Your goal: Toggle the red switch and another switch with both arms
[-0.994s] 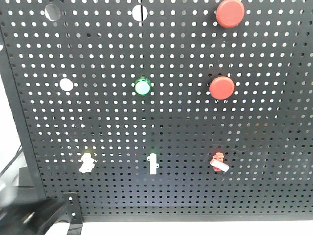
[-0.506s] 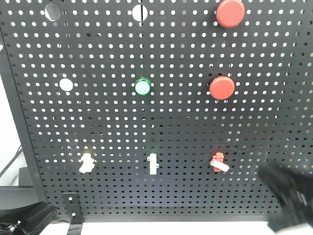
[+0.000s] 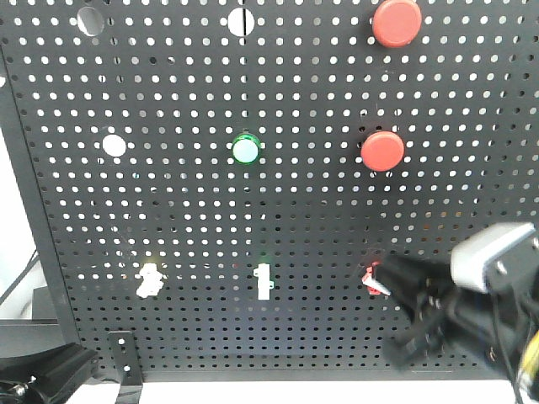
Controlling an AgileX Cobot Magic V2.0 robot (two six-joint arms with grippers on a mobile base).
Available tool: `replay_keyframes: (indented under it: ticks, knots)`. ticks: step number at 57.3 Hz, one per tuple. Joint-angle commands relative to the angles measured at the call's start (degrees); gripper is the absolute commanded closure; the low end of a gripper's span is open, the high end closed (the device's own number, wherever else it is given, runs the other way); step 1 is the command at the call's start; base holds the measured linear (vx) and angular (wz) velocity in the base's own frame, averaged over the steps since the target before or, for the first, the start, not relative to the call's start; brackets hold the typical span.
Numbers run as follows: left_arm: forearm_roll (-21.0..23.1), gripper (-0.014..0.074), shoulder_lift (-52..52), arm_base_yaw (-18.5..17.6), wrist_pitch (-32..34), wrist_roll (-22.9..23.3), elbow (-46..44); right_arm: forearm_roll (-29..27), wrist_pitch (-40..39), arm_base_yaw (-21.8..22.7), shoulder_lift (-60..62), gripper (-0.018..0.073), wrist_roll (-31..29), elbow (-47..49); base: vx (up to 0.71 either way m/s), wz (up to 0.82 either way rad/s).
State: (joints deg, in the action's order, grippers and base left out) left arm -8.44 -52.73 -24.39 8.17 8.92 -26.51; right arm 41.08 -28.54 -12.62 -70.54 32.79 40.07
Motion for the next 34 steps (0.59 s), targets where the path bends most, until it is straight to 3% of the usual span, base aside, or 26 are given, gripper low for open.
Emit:
replay_keyframes:
  ticks: [1,15,34]
  knots:
    - [0.7,0.0594,0.7,-0.3,5.1,0.6,-1.8,-3.5,-2.6,-0.1,0.7,0.0566,-1.6,2.3,0.00,0.00]
    - [0.7,0.0594,0.7,-0.3,5.1,0.6,-1.8,-3.1,-4.7,-0.1,-2.1,0.0566,-0.2,2.3,0.00,0.00]
    - [0.7,0.0594,0.7,-0.3,5.1,0.6,-1.8,-3.3,-3.3,-5.5,-6.6,0.0566,-0.3,2.3,0.00,0.00]
